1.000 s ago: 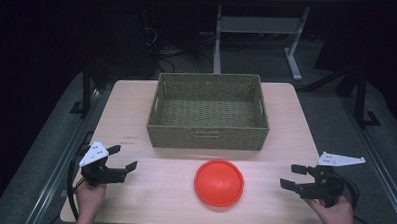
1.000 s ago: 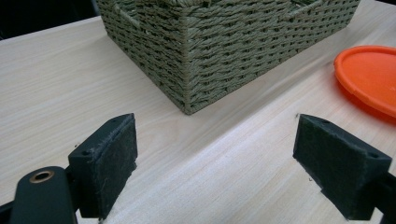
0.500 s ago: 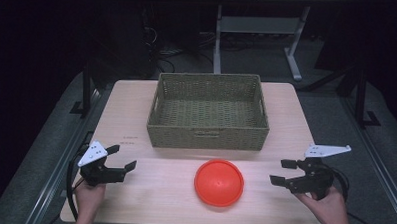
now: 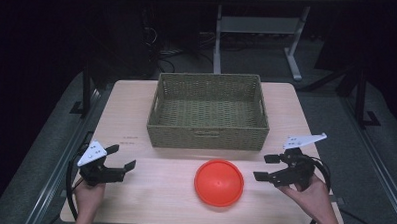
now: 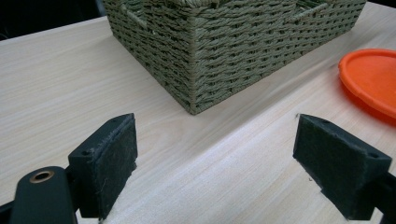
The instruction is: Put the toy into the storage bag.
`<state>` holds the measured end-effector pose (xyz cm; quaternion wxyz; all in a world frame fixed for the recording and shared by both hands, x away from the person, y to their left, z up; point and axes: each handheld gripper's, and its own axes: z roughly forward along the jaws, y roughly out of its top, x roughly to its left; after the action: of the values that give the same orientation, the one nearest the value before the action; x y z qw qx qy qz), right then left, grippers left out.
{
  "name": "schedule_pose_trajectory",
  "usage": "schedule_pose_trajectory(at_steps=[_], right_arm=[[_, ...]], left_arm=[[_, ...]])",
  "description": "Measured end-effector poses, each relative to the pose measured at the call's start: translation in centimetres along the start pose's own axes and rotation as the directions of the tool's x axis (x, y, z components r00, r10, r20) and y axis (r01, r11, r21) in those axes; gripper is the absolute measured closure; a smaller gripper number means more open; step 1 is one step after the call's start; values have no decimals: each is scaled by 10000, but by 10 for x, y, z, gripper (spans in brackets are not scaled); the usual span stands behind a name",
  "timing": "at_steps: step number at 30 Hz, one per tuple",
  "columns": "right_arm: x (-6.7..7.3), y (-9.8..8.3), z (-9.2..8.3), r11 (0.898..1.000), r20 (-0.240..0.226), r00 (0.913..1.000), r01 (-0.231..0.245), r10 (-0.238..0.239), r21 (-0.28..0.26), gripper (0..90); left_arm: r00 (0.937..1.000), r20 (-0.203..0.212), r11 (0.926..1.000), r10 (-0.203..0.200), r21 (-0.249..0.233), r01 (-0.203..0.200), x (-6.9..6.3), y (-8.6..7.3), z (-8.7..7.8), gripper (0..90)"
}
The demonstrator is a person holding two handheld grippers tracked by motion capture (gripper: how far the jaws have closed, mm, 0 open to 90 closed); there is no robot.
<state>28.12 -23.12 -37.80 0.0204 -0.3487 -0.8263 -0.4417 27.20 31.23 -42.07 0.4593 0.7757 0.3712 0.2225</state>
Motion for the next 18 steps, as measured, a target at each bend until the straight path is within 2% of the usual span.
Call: schedule_pose_trajectory(at_steps=[7,18], right_arm=[[2,14,18,9988,-190,9998,116,-107,486,156],[-2,22,41,9949,-285,9996,52,-23,1004,164]], left_arm=[[9999,-29,9999,-113,-104,112,0,0,0,131],[9999,-73,9999,-117,-109,116,0,0,0,131]])
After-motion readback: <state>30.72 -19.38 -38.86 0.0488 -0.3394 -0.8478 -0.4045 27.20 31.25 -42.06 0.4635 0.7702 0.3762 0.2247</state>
